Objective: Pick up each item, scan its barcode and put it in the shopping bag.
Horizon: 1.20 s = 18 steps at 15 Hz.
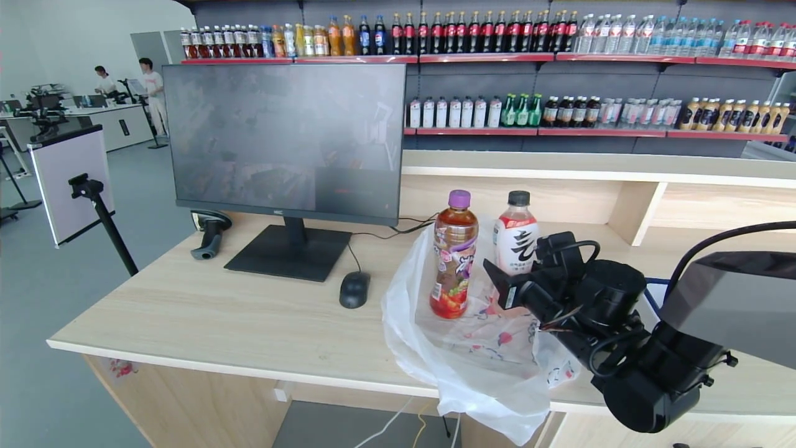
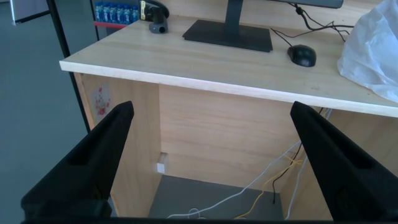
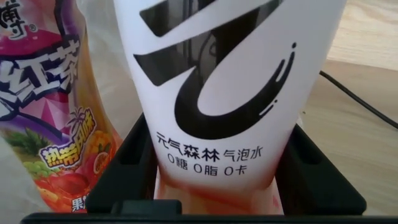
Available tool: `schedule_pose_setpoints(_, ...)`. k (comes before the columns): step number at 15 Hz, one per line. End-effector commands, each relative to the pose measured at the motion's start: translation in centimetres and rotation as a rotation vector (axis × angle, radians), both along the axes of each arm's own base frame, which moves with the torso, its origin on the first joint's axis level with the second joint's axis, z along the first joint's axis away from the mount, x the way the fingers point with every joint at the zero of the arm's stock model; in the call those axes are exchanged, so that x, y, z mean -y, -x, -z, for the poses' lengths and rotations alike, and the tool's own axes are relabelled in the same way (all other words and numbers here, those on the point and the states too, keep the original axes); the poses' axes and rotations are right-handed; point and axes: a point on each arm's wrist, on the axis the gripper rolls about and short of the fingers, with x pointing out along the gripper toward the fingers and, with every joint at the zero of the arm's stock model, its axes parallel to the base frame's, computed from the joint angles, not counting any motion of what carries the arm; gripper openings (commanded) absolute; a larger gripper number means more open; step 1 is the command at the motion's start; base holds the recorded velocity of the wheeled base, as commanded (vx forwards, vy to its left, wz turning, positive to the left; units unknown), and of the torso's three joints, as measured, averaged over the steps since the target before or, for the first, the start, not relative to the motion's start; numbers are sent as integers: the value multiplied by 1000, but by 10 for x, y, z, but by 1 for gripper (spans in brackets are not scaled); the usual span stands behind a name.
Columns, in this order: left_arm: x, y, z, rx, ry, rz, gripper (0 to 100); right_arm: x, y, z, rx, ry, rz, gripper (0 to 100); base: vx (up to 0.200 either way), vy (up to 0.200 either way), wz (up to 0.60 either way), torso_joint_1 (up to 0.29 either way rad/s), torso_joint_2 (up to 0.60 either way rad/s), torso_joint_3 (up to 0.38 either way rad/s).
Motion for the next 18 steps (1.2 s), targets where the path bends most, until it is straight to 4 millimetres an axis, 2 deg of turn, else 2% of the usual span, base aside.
schedule_pose_setpoints(1,0,0,0,1,1,0,100,1,4,-1,-3,1,0,0,0,0,0,0,0,0)
schedule_pose_setpoints(8,0,0,0,1,1,0,100,5,6,1,-18,8,7,0,0,0,0,0,0,0)
schedule_pose_setpoints(9,0,0,0,1,1,0,100,5,6,1,-20,8,7,100,0,0,0,0,0,0)
schedule_pose_setpoints(15,0,0,0,1,1,0,100,7,7,-5,-4,2,10,100,0,0,0,0,0,0)
schedule_pose_setpoints(18,0,0,0,1,1,0,100,10,14,-15,13,-5,12,100,0,0,0,0,0,0)
